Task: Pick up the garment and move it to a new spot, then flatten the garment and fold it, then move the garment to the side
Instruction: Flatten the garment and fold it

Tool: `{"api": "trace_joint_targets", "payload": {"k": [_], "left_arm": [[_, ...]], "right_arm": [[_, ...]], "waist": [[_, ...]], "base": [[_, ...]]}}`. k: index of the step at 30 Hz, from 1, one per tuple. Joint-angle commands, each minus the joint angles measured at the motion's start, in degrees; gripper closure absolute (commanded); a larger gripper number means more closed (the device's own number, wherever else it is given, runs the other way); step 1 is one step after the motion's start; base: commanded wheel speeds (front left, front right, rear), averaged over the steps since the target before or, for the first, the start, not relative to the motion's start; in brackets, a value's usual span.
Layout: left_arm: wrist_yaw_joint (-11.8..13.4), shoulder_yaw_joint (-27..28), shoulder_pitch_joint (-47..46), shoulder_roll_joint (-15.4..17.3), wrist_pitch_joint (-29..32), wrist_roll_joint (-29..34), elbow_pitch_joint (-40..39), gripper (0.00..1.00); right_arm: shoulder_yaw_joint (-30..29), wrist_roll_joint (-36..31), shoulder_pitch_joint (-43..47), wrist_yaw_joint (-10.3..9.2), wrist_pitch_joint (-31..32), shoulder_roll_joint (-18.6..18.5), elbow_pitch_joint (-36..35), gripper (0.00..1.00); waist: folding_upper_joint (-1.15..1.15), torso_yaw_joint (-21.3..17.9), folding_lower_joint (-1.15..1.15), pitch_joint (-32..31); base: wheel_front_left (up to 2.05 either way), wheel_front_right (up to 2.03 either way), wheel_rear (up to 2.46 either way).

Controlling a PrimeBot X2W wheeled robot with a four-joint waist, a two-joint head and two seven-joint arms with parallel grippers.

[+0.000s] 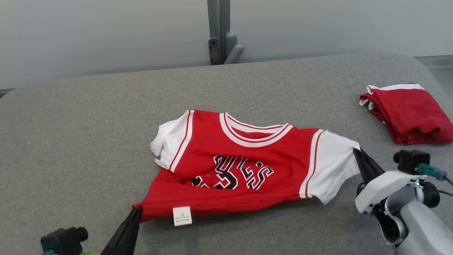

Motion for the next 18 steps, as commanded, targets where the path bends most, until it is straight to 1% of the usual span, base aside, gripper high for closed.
{"api": "trace_joint_targets", "payload": {"k": [1,3,5,7,8,10,12,14,16,17,18], "left_arm": [[-0.3,0.3,0.5,1.1,0.9,-2.3,-3.9,1.00],[-0.4,0.6,-0.3,1.7,2.2,-4.8,-8.7,1.00],[-0.4,1.2,-2.4,3.1,3.9,-6.7,-12.8,1.00],[-0.4,2.3,-5.6,4.9,6.0,-8.4,-15.6,1.00],[-0.4,3.1,-7.9,6.3,7.2,-8.3,-16.5,1.00],[-0.1,4.4,-13.9,8.6,9.4,-8.4,-17.6,1.00],[0.1,5.4,-21.3,11.0,11.5,-8.6,-17.2,1.00],[0.1,5.6,-29.8,13.5,13.5,-7.4,-15.2,1.00],[0.3,4.8,-38.8,14.4,14.9,-7.7,-12.0,1.00],[0.3,4.8,-38.8,14.4,14.9,-7.7,-12.0,1.00],[0.3,4.3,-43.1,14.9,15.5,-7.5,-10.0,1.00]], "right_arm": [[-0.6,5.0,1.4,-0.11,1.8,-1.5,-6.0,1.00],[-2.0,10.5,2.6,-0.10,4.4,-3.7,-14.8,1.00],[-4.3,14.6,3.1,-0.10,7.0,-5.5,-23.2,1.00],[-7.3,17.4,2.6,-0.06,9.8,-6.7,-30.8,1.00],[-9.5,18.4,1.8,-0.06,11.2,-7.1,-34.3,1.00],[-13.1,19.7,-1.1,-0.05,14.7,-7.0,-39.5,1.00],[-16.0,19.9,-5.0,-0.05,18.9,-6.3,-42.4,1.00],[-18.4,17.8,-10.7,-0.05,23.2,-5.6,-43.1,1.00],[-20.2,15.3,-17.4,-0.05,26.9,-4.5,-41.8,1.00],[-20.2,15.3,-17.4,-0.05,26.9,-4.5,-41.8,1.00],[-20.7,13.2,-20.8,-0.05,28.6,-4.0,-40.6,1.00]], "waist": [[0.31,-0.5,0.00,-0.3],[0.31,-0.8,0.00,-0.1],[0.31,-1.1,0.00,0.8],[0.31,-1.1,0.00,2.4],[0.31,-1.0,0.00,3.4],[0.31,-1.0,0.00,6.1],[0.31,-1.0,0.00,9.1],[0.31,-0.7,0.00,12.3],[0.31,-0.1,0.00,15.7],[0.31,-0.1,0.00,15.7],[0.31,0.2,0.00,17.3]], "base": [[0.00,0.00,0.00],[0.00,0.00,0.00],[0.00,0.00,0.00],[0.00,0.00,0.00],[0.00,0.00,0.00],[0.00,0.00,0.00],[0.00,0.00,0.00],[0.00,0.00,0.00],[0.00,0.00,0.00],[0.00,0.00,0.00],[0.00,0.00,0.00]]}}
